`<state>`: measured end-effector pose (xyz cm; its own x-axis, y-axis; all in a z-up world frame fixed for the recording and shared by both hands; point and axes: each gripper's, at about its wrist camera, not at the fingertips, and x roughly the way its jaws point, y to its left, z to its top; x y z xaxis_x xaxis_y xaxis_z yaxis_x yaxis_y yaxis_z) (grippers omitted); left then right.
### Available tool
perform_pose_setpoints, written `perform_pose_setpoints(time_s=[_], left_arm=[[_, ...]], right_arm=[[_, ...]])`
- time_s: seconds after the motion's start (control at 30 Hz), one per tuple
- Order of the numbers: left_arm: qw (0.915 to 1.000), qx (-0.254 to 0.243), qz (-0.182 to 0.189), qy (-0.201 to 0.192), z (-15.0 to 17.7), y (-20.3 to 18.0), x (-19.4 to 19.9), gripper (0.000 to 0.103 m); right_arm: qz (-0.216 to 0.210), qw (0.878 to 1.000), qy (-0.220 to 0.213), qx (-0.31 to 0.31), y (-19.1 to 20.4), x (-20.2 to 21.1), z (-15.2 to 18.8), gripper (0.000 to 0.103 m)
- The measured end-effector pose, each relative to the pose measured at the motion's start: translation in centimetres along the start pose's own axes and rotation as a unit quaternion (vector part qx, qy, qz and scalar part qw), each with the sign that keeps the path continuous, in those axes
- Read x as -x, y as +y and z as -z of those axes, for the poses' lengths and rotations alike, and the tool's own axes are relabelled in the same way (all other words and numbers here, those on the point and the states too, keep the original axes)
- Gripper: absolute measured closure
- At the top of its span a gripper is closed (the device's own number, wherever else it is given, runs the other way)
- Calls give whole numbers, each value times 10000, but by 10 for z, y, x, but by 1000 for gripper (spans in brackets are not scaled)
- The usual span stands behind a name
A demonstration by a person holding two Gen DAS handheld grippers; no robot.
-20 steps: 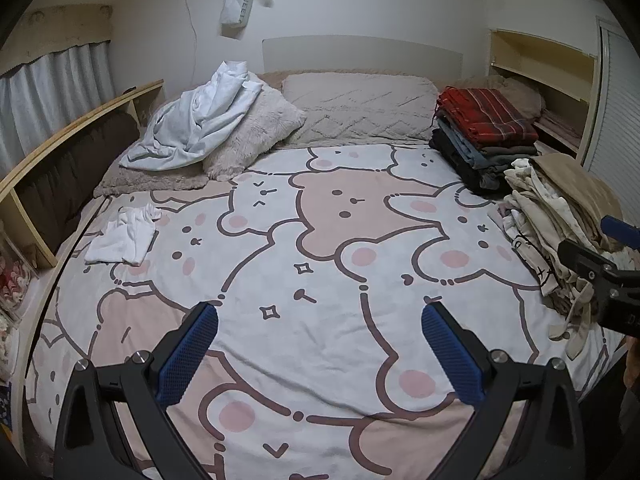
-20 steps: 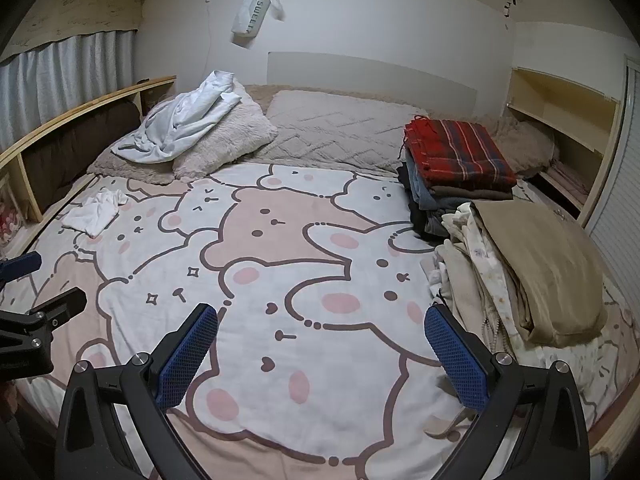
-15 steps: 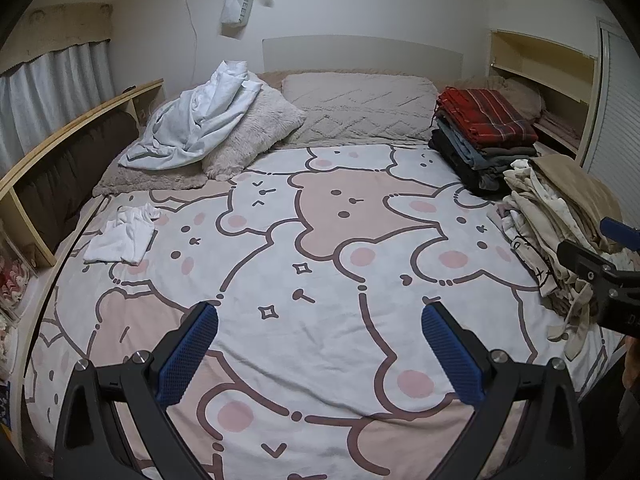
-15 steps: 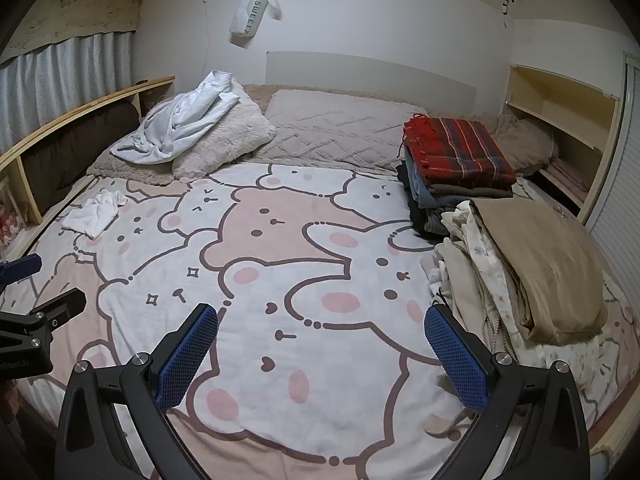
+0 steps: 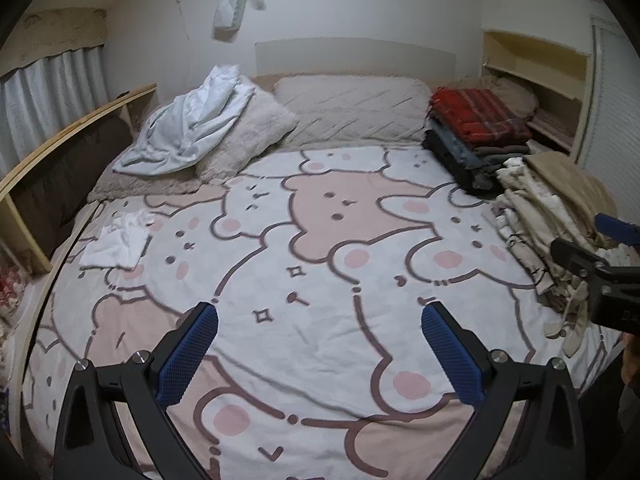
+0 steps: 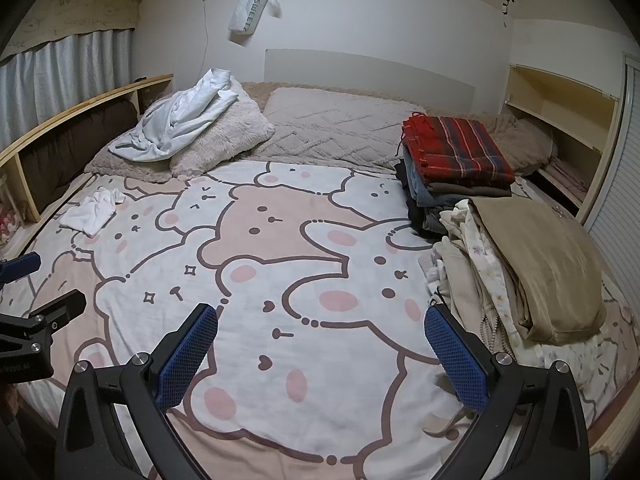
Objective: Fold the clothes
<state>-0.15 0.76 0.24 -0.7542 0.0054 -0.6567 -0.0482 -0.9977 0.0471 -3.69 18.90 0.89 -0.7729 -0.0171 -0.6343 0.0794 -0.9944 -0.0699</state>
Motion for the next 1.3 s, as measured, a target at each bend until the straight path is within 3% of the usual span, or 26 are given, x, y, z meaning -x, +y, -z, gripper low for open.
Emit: perform_pose_setpoints(time_s=[0.23,0.77,0.93,1.07,1.13,1.3], left_arm=[[10000,31,52,-2,-2,0,0,1],[9984,394,120,381,3,23,-18,1],[9969,-219,-322,686,1,45,-55,1],[9908,-684,-685,946,0,65,-86,2],[9857,-713,-937,1207,5,94,-114,11],[9723,-718,-1771,1348,10,168,-174,12]], right_arm=[[45,10000,2,48,4,2,0,0],[-27,9996,263,22,2,-11,6,0],[-70,9993,358,-6,2,-17,7,0],[-205,9985,484,-132,-2,-22,8,0],[-229,9983,524,-146,-2,-25,8,0],[-192,9973,702,-133,-1,-40,8,0]])
